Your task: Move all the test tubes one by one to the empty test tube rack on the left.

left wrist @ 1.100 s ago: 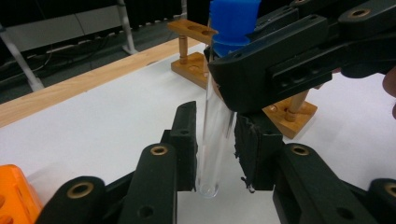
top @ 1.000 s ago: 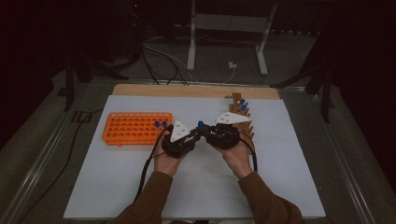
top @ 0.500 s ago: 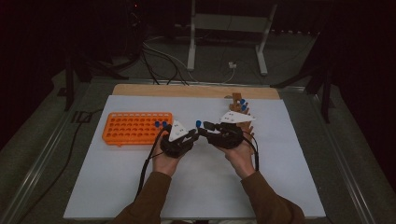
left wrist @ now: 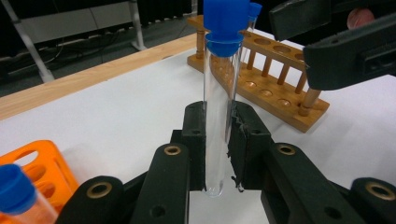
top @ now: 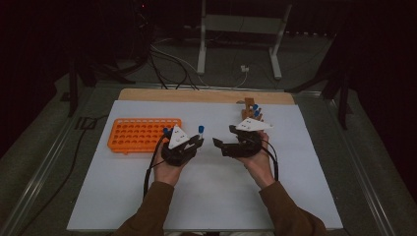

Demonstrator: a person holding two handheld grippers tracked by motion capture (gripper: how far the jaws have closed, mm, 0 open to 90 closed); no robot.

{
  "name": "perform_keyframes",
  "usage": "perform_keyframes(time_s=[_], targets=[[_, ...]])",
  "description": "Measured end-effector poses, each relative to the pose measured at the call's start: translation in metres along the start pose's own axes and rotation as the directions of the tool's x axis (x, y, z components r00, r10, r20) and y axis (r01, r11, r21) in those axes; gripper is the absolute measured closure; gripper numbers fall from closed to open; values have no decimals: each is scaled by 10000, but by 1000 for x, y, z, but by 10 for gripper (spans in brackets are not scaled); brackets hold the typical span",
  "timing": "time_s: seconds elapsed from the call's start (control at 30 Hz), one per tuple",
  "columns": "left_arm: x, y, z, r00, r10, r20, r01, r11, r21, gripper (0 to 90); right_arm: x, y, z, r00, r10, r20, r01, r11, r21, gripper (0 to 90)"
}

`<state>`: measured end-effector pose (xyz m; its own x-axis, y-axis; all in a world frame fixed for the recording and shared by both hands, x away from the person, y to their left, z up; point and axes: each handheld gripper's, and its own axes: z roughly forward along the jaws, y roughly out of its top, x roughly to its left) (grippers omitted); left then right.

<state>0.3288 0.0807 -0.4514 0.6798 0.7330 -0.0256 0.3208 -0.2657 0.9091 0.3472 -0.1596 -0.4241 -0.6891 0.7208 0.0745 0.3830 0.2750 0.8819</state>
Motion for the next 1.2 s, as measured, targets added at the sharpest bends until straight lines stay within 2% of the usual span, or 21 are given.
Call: perform_keyframes(time_s=[0.13, 0.4, 0.77, 1.2], targets=[[3, -1, -3, 10000, -7, -29, 7, 10000, 37, 783, -4, -3, -1, 9996, 46, 290, -47, 10000, 41, 146], [9, -4, -10, 9997, -204, -121, 203, 9998, -5, 784, -14, -11, -4, 9981, 187, 588, -195, 9997, 139, 46], [16, -5, -19, 9990, -410, -200, 408, 9991, -141, 784, -25, -17, -12, 9965, 263, 791, -272, 9996, 110, 0], [29, -7, -34, 9973, -617, -404, 606, 9978, -284, 783, -37, -24, -23, 9919, 433, 1191, -437, 9990, 7, 0]])
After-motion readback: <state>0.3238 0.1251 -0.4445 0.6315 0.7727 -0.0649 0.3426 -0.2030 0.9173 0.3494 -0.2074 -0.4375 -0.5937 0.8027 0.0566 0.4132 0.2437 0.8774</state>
